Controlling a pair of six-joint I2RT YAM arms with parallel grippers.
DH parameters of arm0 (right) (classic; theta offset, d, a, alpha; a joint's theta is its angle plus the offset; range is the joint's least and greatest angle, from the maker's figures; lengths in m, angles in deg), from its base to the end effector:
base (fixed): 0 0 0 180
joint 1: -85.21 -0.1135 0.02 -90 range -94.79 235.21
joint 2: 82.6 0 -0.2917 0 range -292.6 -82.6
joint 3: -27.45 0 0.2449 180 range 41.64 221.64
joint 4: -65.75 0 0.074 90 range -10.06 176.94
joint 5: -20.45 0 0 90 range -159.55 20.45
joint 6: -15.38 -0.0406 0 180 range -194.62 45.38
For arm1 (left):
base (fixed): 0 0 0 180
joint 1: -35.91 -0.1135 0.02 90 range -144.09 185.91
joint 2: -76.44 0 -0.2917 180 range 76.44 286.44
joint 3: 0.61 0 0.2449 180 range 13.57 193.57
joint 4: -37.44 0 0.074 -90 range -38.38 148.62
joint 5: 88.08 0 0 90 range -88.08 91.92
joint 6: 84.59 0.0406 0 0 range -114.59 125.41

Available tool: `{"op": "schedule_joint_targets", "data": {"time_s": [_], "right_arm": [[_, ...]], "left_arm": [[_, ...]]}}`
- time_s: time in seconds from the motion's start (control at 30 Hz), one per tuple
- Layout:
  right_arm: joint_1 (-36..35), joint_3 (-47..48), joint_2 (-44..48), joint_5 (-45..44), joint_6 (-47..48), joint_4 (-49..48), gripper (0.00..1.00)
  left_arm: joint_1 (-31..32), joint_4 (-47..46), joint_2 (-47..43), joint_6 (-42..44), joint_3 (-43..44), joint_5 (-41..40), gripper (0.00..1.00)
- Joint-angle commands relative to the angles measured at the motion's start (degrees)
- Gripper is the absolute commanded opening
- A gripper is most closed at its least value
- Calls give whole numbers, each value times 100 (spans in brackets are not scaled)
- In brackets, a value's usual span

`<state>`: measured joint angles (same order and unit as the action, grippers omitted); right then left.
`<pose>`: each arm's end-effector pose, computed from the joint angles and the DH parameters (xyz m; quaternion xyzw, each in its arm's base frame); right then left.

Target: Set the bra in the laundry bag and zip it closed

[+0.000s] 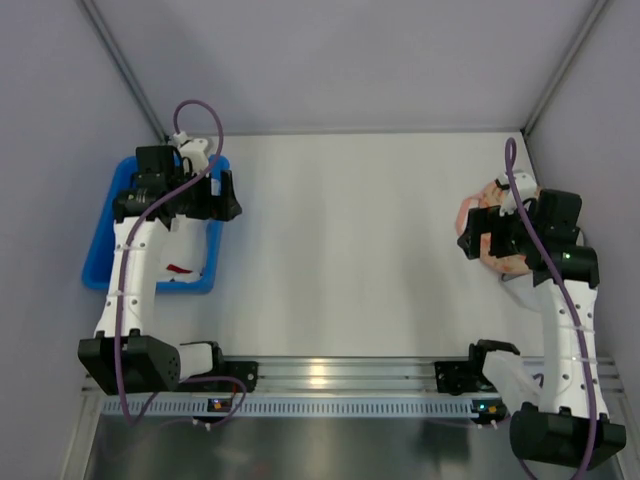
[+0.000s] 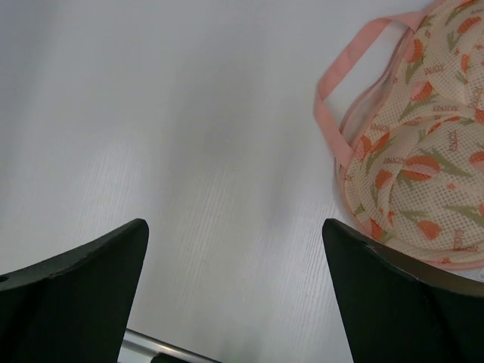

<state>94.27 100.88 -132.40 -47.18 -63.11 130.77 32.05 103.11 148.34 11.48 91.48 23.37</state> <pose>0.1405 -0.0068 0.3607 -0.0989 0.8921 0.1019 0.4289 0.2381 0.0012 0.3956 0.0880 0.9078 -0.1394 0.3857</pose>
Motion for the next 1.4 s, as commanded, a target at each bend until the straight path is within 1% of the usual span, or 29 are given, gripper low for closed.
{"op": "schedule_joint_targets", "data": {"time_s": [0.0, 0.13, 0.23, 0.33, 0.4, 0.43, 0.47, 0.53, 0.57, 0.6, 0.67, 0.7, 0.77, 0.93, 1.0, 1.07, 1.17, 1.23, 1.27, 1.37], "right_arm": [[26, 157, -126, 66, 62, 6, 99], [17, 464, -442, -48, 106, 181, 99], [8, 965, -890, -311, 228, 384, 99], [8, 1606, -1382, -820, 299, 463, 99], [8, 2247, -1952, -1137, 395, 612, 99], [25, 2484, -2172, -1191, 561, 821, 100], [52, 2922, -2601, -1200, 641, 910, 99], [210, 3390, -3042, -1182, 765, 1173, 96], [271, 3827, -3471, -1165, 791, 1253, 94], [376, 4049, -3692, -1156, 818, 1376, 86], [465, 4532, -4227, -1156, 906, 1587, 81], [535, 4656, -4379, -1287, 923, 1632, 74], [623, 4902, -4738, -1340, 950, 1789, 70], [1281, 4825, -5109, -1200, 1011, 1852, 68], [1571, 4553, -5101, -1042, 1134, 1782, 66], [1669, 4125, -4944, -1033, 1187, 1659, 65], [1599, 3649, -4741, -849, 1144, 1404, 60], [1275, 3428, -4679, -901, 1065, 1124, 58], [969, 3210, -4627, -997, 1029, 1009, 57], [537, 3076, -4792, -1103, 819, 710, 54]], "left_arm": [[34, -77, 35, -27, 286, -1, 98], [43, -68, 114, -97, 470, 69, 98], [43, -60, 219, -106, 646, 61, 98], [52, 19, 377, -53, 813, -18, 98], [52, 64, 456, -27, 884, -10, 98], [52, 72, 465, -44, 884, -10, 98], [52, 64, 492, -53, 884, 25, 98], [60, 63, 544, -62, 884, 61, 98], [52, 72, 571, -88, 875, 69, 98], [60, 55, 606, -105, 875, 70, 98], [61, 64, 623, -114, 849, 61, 98], [52, 64, 641, -114, 840, 61, 98], [52, 64, 650, -123, 823, 61, 98], [61, 64, 685, -106, 778, 122, 98], [61, 64, 720, -88, 770, 149, 98], [69, 64, 755, -44, 770, 149, 98], [69, 55, 852, -35, 691, 201, 98], [69, 46, 887, -70, 612, 236, 98], [69, 55, 896, -88, 585, 271, 98], [69, 55, 879, -123, 506, 394, 98]]}}
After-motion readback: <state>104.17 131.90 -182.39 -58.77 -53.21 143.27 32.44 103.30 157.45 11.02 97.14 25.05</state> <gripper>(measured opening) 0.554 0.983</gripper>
